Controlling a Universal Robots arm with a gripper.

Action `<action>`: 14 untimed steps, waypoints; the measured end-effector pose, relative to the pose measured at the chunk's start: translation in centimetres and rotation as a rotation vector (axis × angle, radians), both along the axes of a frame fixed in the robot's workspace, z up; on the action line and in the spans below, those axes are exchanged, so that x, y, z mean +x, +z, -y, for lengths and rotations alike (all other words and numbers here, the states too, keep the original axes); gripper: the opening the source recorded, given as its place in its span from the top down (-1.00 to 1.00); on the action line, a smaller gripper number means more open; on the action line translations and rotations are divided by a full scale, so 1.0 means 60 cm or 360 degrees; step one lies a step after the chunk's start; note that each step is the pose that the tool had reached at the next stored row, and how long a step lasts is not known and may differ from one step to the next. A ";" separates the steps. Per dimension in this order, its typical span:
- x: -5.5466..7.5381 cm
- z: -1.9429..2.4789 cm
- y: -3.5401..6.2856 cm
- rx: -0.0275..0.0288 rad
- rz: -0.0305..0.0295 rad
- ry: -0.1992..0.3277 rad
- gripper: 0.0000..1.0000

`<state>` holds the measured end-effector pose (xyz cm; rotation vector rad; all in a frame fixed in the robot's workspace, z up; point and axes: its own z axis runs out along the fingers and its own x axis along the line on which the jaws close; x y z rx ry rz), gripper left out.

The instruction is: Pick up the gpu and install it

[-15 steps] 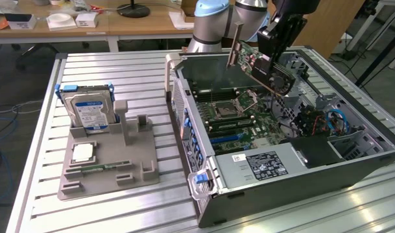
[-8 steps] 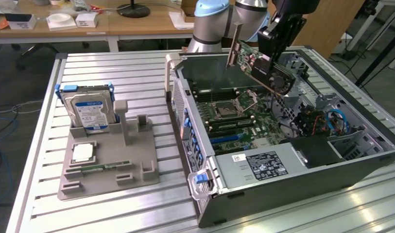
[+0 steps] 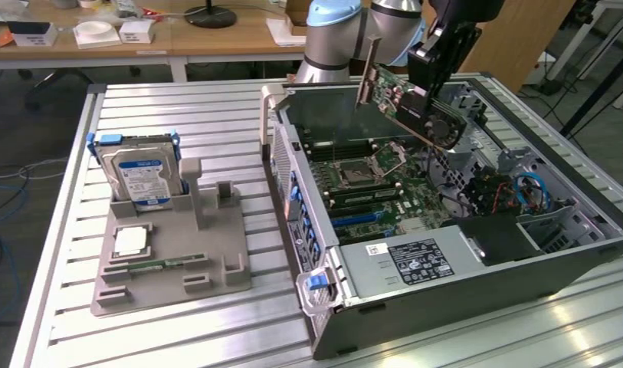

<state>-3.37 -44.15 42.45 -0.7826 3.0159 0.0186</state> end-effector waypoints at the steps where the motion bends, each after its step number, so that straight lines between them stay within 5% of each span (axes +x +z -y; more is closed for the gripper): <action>1: 0.000 0.0000 0.000 0.00000 0.00000 0.0006 0.48; 14: 0.000 0.0000 0.000 0.00000 0.00000 0.0081 0.48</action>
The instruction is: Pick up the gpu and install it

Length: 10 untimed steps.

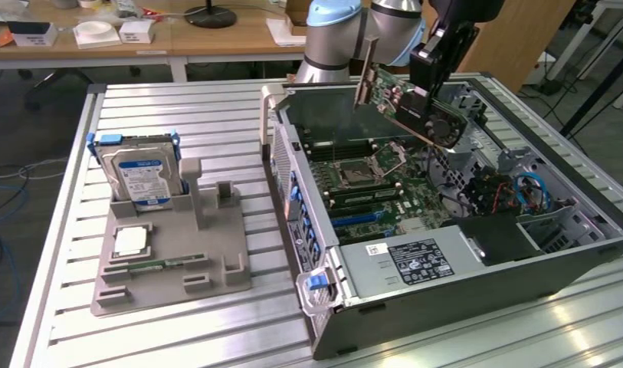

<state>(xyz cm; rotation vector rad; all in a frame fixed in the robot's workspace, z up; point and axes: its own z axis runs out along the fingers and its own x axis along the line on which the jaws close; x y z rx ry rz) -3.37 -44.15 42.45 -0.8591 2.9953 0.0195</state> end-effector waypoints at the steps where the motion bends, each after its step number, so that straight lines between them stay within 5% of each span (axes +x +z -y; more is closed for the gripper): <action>1: 0.000 0.0000 0.000 0.00000 -0.00001 0.0005 0.48; 10: 0.000 0.0000 0.000 0.00000 0.00000 0.0046 0.48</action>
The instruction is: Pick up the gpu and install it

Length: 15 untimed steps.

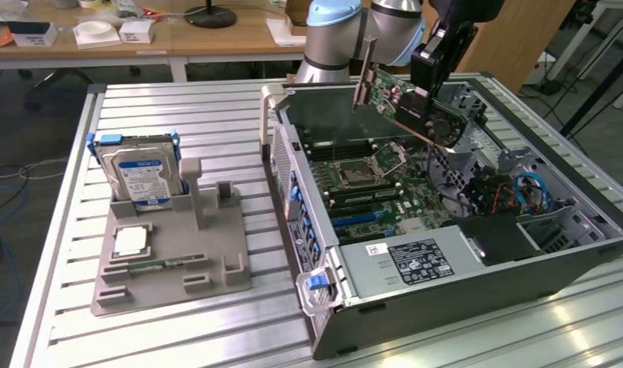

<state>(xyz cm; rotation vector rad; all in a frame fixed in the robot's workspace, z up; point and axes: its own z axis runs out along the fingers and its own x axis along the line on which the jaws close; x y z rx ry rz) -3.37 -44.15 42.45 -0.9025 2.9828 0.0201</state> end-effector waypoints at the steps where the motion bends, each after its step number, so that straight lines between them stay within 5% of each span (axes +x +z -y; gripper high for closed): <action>1: 0.000 0.0000 0.000 0.00001 0.00000 0.0004 0.48; 15: 0.000 0.0000 0.000 0.00000 0.00000 0.0048 0.48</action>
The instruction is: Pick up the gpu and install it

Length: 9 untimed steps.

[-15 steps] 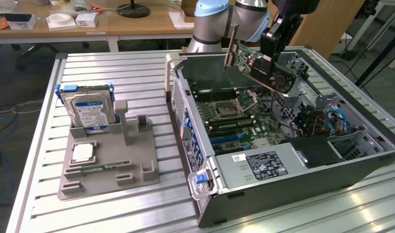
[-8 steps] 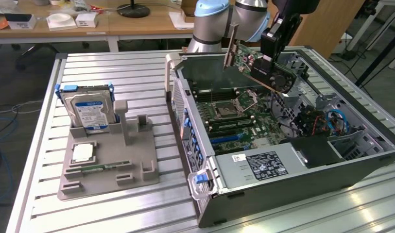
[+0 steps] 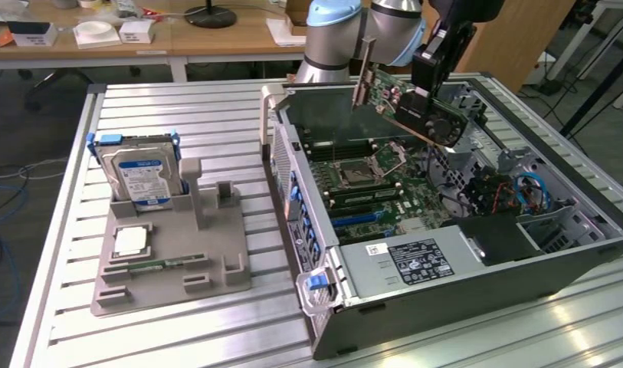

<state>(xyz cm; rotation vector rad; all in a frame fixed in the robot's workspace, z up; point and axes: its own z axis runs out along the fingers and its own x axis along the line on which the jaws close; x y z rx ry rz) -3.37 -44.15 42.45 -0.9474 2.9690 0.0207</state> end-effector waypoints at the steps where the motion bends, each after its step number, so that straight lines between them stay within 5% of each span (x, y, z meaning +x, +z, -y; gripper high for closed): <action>1: 0.000 0.0000 0.000 0.00001 0.00000 0.0003 0.48; 9: 0.000 0.0000 0.000 0.00002 0.00001 0.0026 0.48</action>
